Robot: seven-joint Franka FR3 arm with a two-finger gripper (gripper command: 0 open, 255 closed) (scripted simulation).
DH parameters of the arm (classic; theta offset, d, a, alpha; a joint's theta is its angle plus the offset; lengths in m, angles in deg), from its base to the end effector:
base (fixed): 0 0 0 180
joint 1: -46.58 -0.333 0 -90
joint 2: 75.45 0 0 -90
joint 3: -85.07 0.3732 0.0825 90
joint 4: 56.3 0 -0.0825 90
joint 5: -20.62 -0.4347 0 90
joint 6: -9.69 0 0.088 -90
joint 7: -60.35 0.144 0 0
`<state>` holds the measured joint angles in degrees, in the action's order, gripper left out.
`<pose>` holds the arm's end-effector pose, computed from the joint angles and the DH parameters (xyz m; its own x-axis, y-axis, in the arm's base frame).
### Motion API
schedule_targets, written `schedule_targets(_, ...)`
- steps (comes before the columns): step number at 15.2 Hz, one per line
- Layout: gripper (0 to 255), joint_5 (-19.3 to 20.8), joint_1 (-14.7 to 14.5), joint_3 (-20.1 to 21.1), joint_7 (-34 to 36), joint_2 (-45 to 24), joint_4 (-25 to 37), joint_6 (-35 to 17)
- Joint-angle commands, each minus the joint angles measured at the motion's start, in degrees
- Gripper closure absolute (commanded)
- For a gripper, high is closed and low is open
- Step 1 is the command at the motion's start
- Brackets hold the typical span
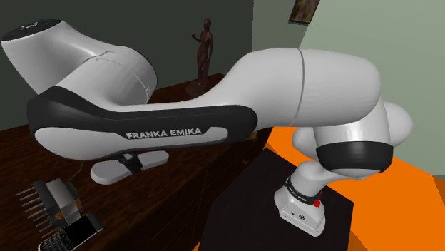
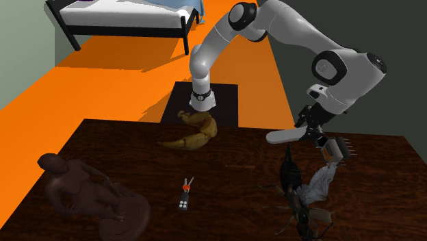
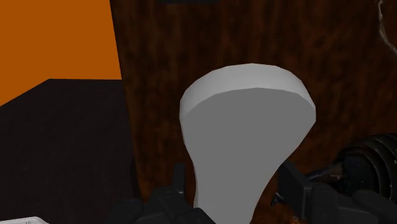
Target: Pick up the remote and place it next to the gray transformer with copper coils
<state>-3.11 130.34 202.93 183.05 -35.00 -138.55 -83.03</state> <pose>0.4568 0.5682 0.4190 0.0309 -0.9665 0.2548 -0.9995 -0.0274 0.0171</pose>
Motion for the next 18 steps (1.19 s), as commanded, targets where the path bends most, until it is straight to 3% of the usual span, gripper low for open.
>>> schedule_targets(1,255,-0.4,-0.1,0.3,-0.2,0.4,-1.1,-1.4)
schedule_targets(14,255,-3.2,-0.1,2.8,-0.9,3.8,-6.7,-9.1)
schedule_targets(18,255,-3.3,0.0,2.8,-0.9,3.9,-6.8,-9.2)
